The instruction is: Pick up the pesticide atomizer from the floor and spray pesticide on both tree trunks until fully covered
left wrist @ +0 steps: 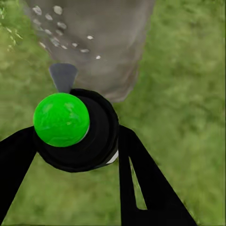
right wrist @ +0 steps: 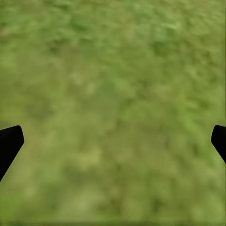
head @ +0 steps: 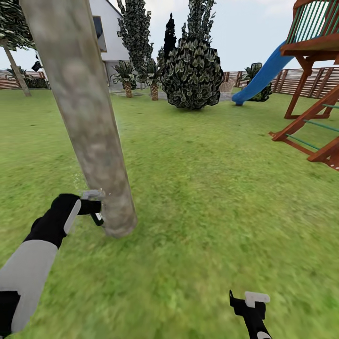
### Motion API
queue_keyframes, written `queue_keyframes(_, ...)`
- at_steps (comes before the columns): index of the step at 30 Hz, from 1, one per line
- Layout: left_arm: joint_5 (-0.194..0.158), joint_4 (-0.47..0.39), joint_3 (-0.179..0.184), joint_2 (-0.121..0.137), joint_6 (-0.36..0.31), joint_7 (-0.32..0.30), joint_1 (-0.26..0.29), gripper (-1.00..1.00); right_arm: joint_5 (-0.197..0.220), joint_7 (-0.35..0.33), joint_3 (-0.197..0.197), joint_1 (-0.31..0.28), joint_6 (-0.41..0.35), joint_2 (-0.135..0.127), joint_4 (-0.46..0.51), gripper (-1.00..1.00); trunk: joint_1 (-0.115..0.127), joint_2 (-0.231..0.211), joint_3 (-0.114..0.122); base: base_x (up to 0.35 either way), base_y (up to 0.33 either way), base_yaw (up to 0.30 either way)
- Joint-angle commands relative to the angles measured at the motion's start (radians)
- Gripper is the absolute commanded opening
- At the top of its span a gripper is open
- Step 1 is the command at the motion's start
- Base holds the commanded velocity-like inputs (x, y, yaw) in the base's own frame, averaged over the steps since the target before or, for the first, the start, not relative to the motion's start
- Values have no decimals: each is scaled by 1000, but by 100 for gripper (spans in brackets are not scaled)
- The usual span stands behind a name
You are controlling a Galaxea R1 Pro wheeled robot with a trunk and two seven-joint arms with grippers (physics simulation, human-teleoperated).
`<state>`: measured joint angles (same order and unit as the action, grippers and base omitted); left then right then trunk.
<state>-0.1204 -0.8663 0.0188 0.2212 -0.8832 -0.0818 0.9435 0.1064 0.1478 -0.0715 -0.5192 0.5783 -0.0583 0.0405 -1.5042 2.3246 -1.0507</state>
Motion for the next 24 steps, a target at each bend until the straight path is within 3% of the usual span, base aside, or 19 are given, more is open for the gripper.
queue_keyframes(1, -21, -1, 0, 42, -5, 0, 4, -100, 10, 1, -8, -1, 3, 0, -1, 100, 0, 0, -1, 0, 0, 0)
queue_keyframes(2, -25, 0, -1, 87, -6, -2, 6, -100, 10, 1, -8, -1, 3, 0, -1, 100, 0, 0, -1, 0, 0, 0)
queue_keyframes(3, -23, -1, 1, 107, -6, -2, 3, -100, 10, 1, -8, -1, 3, 0, 0, 100, 0, 0, -1, 0, 0, 0)
queue_keyframes(5, -23, -2, 7, 103, -6, -3, -1, -100, 11, 1, -8, -1, 3, 0, 0, 100, 0, 0, -1, 0, 0, 0)
queue_keyframes(8, -22, -9, 9, 38, -7, -1, 8, -100, 10, 1, -8, -1, 3, 0, 0, 100, 0, 0, -1, 0, 0, 0)
queue_keyframes(11, -18, -29, 4, 48, -43, 0, 36, -100, 10, 1, -8, -1, 3, 0, -1, 100, 0, 0, -1, 0, 0, 0)
queue_keyframes(12, -18, -30, 2, 65, -51, -1, 41, -100, 10, 1, -8, -1, 3, 0, 0, 100, 0, 0, -1, 0, 0, 0)
queue_keyframes(13, -20, -28, -1, 98, -56, -3, 44, -100, 10, 1, -8, 0, 3, 0, 0, 100, 0, 0, -1, 0, 0, 0)
queue_keyframes(15, -18, -29, -1, 118, -58, 3, 45, -100, 10, 1, -8, -1, 3, 0, -1, 100, 0, 0, -1, 0, 0, 0)
queue_keyframes(19, -22, -41, 7, 114, -60, 1, 34, -100, 11, 1, -8, -1, 3, 0, 0, 100, 0, 0, -1, 31, -19, 0)
queue_keyframes(24, -21, -40, 7, 113, -60, 2, 29, -100, 12, 1, -8, 0, 3, 0, 1, 100, 0, 0, -1, 264, -96, 52)
